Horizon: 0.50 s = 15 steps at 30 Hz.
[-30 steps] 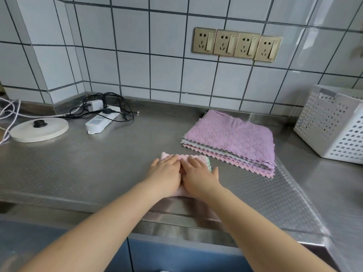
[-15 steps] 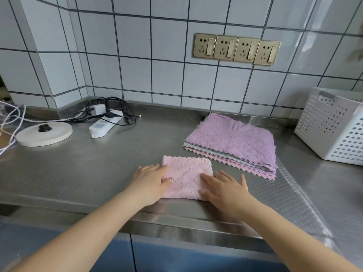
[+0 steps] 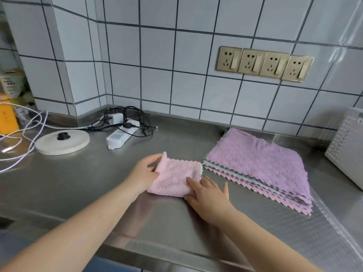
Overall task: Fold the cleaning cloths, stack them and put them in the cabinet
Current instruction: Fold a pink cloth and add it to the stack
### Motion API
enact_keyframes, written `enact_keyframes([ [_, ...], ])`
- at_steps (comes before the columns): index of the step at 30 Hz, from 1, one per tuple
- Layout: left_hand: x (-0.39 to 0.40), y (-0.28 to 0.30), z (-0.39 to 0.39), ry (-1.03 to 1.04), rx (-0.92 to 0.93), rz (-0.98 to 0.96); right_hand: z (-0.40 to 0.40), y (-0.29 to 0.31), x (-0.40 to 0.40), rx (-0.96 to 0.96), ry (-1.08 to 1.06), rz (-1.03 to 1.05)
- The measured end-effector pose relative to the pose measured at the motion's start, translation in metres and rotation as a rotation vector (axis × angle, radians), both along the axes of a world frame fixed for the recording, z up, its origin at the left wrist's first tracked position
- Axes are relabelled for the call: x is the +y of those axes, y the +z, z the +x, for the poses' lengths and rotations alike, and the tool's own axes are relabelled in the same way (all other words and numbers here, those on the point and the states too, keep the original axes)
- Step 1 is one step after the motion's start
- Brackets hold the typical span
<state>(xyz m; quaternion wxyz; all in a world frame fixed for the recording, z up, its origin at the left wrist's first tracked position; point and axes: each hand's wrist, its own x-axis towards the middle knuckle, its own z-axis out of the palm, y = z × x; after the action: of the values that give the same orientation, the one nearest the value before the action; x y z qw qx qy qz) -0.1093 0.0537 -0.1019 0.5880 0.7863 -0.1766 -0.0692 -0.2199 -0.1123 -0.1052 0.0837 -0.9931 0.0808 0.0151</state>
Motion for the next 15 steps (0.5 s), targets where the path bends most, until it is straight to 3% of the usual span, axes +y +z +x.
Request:
enact_keyframes([
  [7,0.000,-0.009,0.079,0.097,-0.242,0.258,0.087,-0.002,0.008,-0.044,0.025,-0.031],
  [15,-0.016,-0.016,0.126,0.113,-0.249,0.307,0.133,-0.011,-0.010,-0.111,0.022,-0.029],
])
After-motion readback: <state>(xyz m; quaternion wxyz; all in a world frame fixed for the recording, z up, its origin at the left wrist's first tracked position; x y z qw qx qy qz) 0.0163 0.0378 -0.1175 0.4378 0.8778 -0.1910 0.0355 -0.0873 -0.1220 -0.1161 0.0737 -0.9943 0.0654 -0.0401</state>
